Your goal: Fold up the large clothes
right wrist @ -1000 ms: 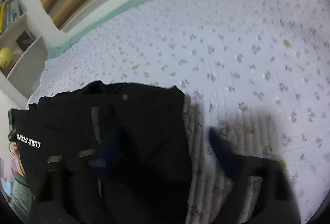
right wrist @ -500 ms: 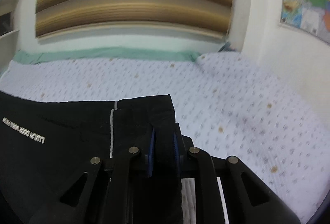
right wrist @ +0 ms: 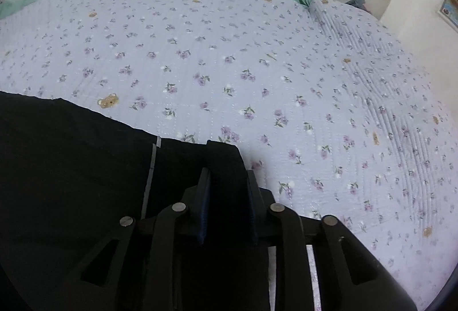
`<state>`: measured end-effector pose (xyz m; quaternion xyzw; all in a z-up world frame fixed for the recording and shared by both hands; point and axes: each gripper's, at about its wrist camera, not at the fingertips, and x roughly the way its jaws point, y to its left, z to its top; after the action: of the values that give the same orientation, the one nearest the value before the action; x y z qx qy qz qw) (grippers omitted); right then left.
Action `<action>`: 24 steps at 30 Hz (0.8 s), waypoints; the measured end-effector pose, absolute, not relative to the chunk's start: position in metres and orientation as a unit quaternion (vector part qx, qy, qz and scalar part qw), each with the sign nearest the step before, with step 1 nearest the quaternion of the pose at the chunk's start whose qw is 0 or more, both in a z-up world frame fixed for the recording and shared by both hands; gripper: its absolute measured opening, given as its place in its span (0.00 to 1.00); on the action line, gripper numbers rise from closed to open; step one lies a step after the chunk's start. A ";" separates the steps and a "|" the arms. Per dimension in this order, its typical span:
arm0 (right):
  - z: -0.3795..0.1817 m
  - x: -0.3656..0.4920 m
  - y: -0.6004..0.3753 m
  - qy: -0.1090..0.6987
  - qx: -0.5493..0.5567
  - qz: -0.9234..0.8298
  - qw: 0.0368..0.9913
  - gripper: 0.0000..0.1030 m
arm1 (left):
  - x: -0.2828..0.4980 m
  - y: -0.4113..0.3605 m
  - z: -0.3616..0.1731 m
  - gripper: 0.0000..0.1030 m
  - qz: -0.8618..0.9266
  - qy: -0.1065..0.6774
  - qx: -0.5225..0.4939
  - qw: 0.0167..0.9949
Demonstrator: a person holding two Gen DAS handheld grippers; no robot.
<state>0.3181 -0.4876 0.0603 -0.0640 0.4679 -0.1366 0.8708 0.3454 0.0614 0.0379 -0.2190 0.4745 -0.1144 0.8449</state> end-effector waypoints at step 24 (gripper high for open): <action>0.156 0.146 -0.338 0.458 0.011 0.076 0.886 0.62 | 0.198 -0.067 0.097 0.47 -0.231 0.478 -0.100 0.842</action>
<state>0.1457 -0.3384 0.1557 0.0106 0.4578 0.0762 0.8857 0.1982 -0.0670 0.0966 -0.1000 0.4779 -0.2312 0.8415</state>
